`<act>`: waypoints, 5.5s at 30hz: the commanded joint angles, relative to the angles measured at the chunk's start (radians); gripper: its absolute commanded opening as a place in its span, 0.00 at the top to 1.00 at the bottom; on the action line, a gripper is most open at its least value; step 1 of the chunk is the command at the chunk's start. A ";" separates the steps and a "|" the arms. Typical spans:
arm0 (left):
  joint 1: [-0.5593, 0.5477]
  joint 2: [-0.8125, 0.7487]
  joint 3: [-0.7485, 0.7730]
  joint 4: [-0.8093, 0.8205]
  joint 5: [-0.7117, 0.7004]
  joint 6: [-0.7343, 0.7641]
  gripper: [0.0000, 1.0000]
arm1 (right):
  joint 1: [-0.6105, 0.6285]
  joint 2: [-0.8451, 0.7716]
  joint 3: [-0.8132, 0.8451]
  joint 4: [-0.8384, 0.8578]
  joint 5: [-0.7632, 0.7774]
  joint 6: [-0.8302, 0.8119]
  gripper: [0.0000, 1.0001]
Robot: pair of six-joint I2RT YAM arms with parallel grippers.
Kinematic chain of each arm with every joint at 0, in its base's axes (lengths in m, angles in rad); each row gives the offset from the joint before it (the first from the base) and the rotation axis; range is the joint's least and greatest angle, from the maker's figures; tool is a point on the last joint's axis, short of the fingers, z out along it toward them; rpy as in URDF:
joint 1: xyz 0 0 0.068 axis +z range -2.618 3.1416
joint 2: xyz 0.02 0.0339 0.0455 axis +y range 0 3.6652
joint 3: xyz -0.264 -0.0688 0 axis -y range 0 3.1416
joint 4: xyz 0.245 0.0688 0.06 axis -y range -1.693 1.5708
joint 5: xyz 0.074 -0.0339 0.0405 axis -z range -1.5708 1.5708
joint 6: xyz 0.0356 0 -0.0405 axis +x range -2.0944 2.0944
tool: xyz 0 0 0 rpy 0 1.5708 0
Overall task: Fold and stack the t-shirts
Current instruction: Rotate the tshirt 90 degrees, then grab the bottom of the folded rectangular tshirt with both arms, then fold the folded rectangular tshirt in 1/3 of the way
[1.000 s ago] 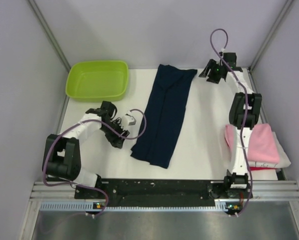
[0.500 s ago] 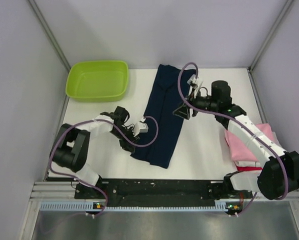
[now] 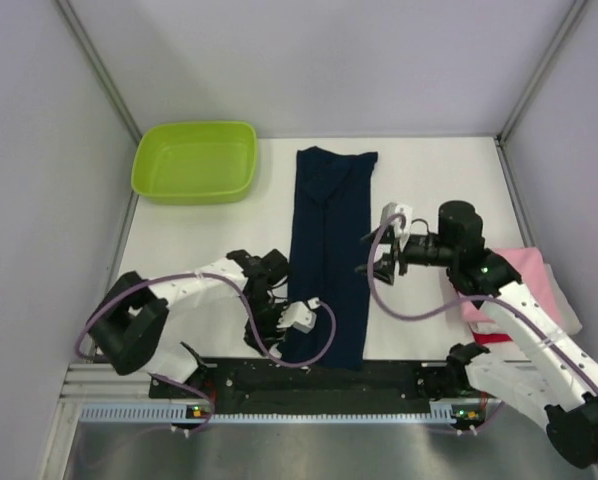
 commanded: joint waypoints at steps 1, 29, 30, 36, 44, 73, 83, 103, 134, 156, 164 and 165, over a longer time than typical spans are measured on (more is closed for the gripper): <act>0.017 -0.183 -0.039 -0.075 -0.187 0.033 0.42 | 0.115 -0.066 -0.056 -0.325 -0.018 -0.444 0.36; -0.219 -0.262 -0.267 0.560 -0.211 0.188 0.33 | 0.783 0.133 -0.408 -0.180 0.403 -0.830 0.53; -0.221 -0.249 -0.273 0.558 -0.231 0.196 0.34 | 0.781 0.135 -0.408 -0.179 0.411 -0.832 0.55; -0.222 -0.147 -0.232 0.563 -0.277 0.107 0.72 | 0.789 0.168 -0.421 -0.159 0.506 -0.824 0.71; -0.221 -0.211 -0.139 0.417 -0.202 -0.005 1.00 | 0.765 0.126 -0.347 -0.235 0.494 -0.721 1.00; 0.264 0.367 0.725 0.354 -0.286 -0.344 1.00 | -0.105 0.661 0.182 0.202 0.092 -0.542 1.00; 0.296 0.472 0.799 0.354 -0.312 -0.364 1.00 | -0.150 0.814 0.302 0.164 0.069 -0.565 1.00; 0.422 0.494 1.048 0.354 -0.345 -0.455 0.44 | -0.254 0.985 0.772 0.035 0.425 0.417 0.55; 0.180 0.216 0.234 0.547 -0.459 0.007 0.44 | -0.170 1.106 0.582 -0.096 0.424 0.655 0.64; 0.160 0.177 0.174 0.412 -0.430 -0.044 1.00 | -0.213 1.179 0.800 -0.250 0.534 0.546 0.57; 0.160 0.179 0.178 0.417 -0.426 -0.077 1.00 | -0.191 0.758 0.381 -0.272 0.537 0.593 0.43; 0.161 0.180 0.176 0.420 -0.424 -0.082 1.00 | -0.168 0.718 0.315 -0.266 0.520 0.607 0.43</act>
